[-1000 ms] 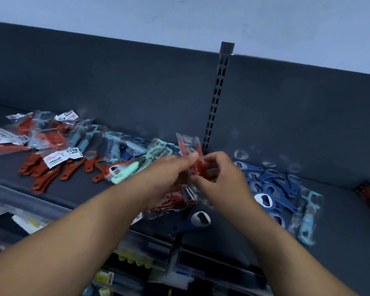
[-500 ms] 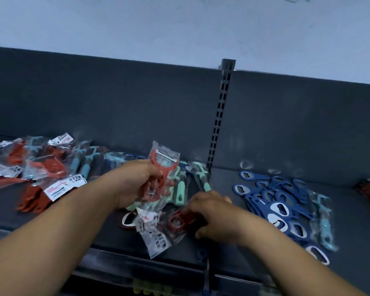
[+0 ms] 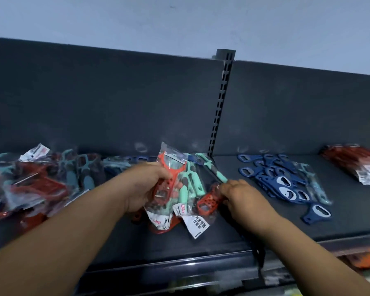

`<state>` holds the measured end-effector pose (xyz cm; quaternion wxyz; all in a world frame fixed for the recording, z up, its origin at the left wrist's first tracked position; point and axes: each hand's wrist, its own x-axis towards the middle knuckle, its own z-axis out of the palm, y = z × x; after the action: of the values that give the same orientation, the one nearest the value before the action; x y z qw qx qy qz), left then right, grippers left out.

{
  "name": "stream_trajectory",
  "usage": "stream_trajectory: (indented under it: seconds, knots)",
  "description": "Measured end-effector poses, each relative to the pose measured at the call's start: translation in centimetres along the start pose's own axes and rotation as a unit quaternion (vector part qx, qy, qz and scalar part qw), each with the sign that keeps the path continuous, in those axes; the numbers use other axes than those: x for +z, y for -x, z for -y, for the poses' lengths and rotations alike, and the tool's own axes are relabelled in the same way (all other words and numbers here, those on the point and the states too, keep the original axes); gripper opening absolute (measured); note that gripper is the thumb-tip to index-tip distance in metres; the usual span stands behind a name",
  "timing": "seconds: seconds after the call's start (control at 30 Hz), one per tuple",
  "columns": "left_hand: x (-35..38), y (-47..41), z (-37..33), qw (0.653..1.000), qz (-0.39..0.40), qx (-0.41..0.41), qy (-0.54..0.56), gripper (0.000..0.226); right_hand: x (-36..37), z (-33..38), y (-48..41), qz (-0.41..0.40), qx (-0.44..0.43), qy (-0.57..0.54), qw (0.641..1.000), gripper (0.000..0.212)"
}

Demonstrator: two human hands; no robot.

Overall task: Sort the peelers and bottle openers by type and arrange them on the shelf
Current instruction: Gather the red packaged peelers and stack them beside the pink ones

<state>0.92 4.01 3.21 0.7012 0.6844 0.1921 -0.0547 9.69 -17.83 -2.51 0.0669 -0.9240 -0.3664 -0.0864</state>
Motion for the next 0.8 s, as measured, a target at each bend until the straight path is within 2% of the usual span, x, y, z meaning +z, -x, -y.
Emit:
stream_trajectory:
  seconds: [0.13, 0.27, 0.37, 0.43, 0.6, 0.73, 0.8]
  knots:
    - [-0.4, 0.1, 0.1, 0.999, 0.035, -0.014, -0.008, 0.019, -0.3, -0.2, 0.6, -0.049, -0.014, -0.010, 0.999, 0.021]
    - [-0.6, -0.3, 0.0, 0.997, 0.062, -0.038, 0.021, 0.054, -2.4, -1.1, 0.7, -0.144, -0.008, -0.023, 0.989, 0.016]
    - [-0.6, -0.9, -0.1, 0.994, 0.087, -0.052, 0.048, 0.078, -3.8, -0.5, 0.1, -0.201, -0.053, -0.048, 0.977, 0.010]
    - [-0.6, -1.1, -0.3, 0.990, 0.121, -0.055, 0.055, 0.086, -4.2, 0.8, -0.8, -0.216, -0.097, -0.058, 0.970, 0.013]
    - [-0.9, 0.0, -0.6, 0.985, 0.153, -0.023, 0.074, 0.071, -4.1, 4.8, -3.5, -0.214, -0.194, -0.094, 0.953, 0.012]
    - [-1.9, 1.5, -0.4, 0.991, 0.104, 0.016, 0.079, 0.026, -3.2, 7.1, -5.2, -0.232, -0.226, -0.116, 0.939, 0.015]
    - [-2.7, 1.7, 0.1, 0.995, 0.061, 0.023, 0.077, 0.016, -2.9, 8.0, -5.9, -0.241, -0.236, -0.148, 0.930, 0.012]
